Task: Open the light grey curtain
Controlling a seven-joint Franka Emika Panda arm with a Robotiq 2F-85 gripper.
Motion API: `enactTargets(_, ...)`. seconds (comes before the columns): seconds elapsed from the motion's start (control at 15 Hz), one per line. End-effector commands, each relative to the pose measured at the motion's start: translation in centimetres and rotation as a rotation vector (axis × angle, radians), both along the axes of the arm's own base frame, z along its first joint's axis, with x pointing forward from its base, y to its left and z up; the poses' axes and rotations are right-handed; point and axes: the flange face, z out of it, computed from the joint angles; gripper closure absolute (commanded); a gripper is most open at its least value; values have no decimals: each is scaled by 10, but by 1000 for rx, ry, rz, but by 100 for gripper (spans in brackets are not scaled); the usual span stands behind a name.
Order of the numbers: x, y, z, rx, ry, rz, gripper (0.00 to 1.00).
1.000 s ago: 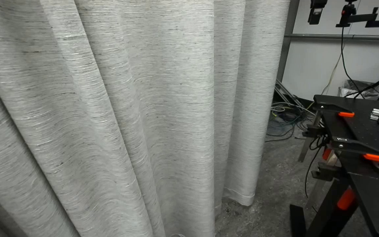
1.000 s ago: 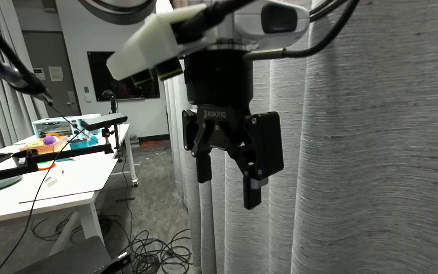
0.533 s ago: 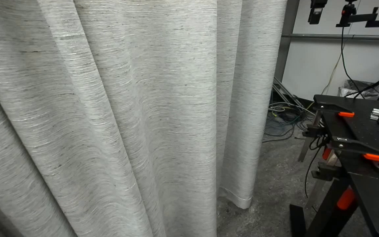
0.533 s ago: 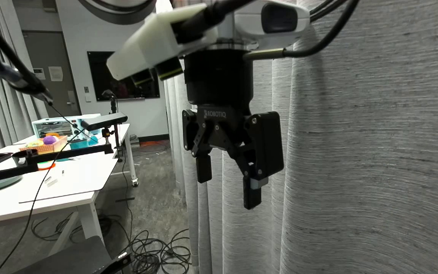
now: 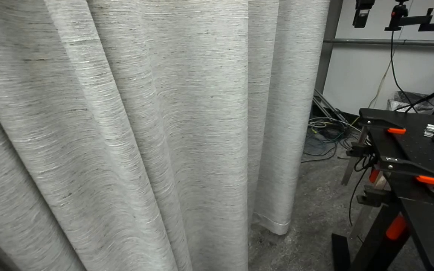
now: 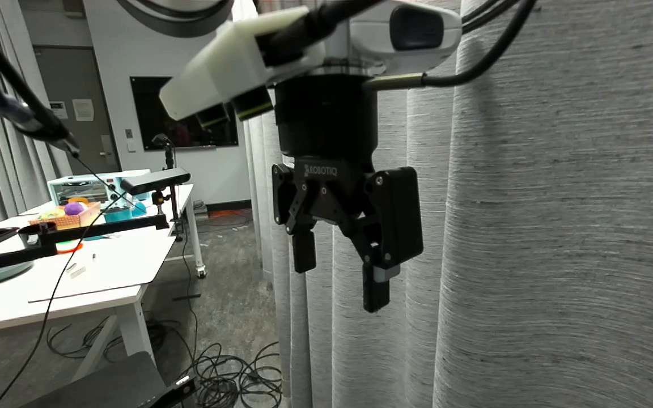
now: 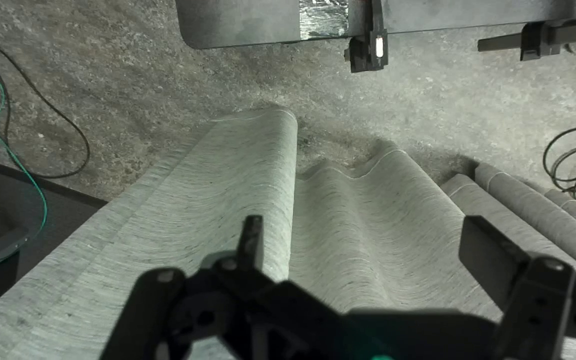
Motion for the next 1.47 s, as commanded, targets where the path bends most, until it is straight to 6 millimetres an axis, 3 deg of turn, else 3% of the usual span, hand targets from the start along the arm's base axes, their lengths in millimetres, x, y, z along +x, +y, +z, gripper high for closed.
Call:
enactTargets(0.0,0,0,0,2,1,-2,0)
enactTargets(0.33,5,-2,3,-8,-38,-23,0)
enactTargets(1.0,21,-24,34,-91,-285,-206,0)
enactTargets(1.4,39,-22,53,-134,-458,-277,0)
